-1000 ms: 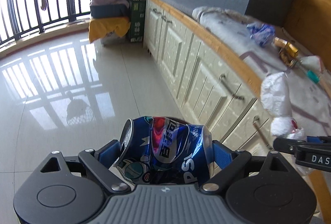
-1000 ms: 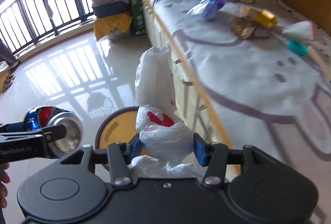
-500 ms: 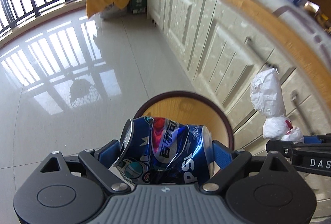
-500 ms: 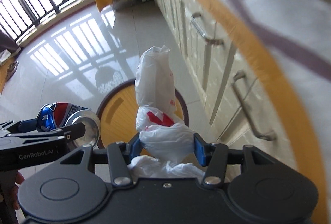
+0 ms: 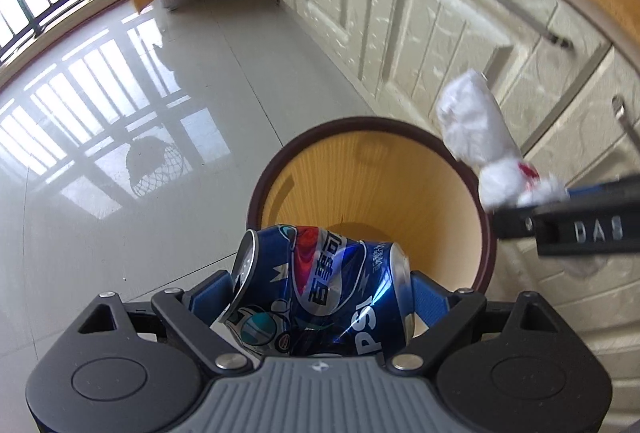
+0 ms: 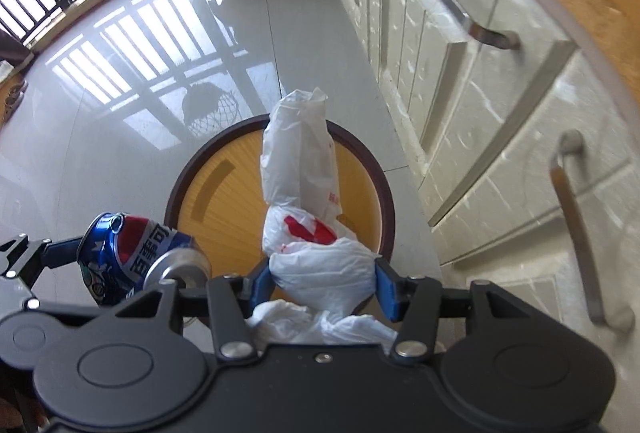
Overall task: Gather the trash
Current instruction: 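Carry the Pepsi can and white bag over the yellow wastebasket with both tools, then open the right tool to drop the bag while the left tool drops the can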
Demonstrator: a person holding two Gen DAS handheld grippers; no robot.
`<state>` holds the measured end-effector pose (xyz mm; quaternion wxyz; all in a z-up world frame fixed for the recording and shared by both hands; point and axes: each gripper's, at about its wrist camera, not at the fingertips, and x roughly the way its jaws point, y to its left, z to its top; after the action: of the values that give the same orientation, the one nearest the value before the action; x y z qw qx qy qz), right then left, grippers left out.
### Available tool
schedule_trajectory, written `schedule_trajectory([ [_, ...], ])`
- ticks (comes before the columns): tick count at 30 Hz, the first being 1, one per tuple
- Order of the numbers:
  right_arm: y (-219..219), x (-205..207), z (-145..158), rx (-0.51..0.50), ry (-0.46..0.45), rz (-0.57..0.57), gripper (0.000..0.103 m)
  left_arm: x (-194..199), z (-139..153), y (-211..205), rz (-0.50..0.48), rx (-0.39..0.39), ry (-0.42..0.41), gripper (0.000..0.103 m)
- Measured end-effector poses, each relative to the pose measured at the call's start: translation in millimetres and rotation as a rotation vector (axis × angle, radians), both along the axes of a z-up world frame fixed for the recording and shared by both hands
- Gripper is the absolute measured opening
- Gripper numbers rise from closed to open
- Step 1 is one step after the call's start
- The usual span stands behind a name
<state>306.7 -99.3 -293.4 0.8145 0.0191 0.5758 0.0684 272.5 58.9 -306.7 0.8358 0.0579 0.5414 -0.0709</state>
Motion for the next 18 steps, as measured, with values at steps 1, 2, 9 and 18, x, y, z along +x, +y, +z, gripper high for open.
schedule_trajectory([
  [1, 1.5, 2.5, -0.8, -0.005, 0.002, 0.005, 0.054, 1.2, -2.2, -0.3, -0.009, 0.003, 0.002, 0.093],
  [2, 2.1, 5.3, -0.8, -0.009, 0.001, 0.011, 0.054, 2.7, -4.4, -1.1, -0.019, 0.005, 0.003, 0.093],
  [9, 17.5, 19.4, -0.9, -0.03, -0.003, 0.028, 0.054, 12.2, -11.1, -7.2, -0.072, 0.025, 0.001, 0.093],
  [18, 28.8, 25.0, 11.2, 0.0, -0.079, 0.028, 0.062, 20.9, -10.2, -13.7, -0.145, 0.03, -0.018, 0.093],
])
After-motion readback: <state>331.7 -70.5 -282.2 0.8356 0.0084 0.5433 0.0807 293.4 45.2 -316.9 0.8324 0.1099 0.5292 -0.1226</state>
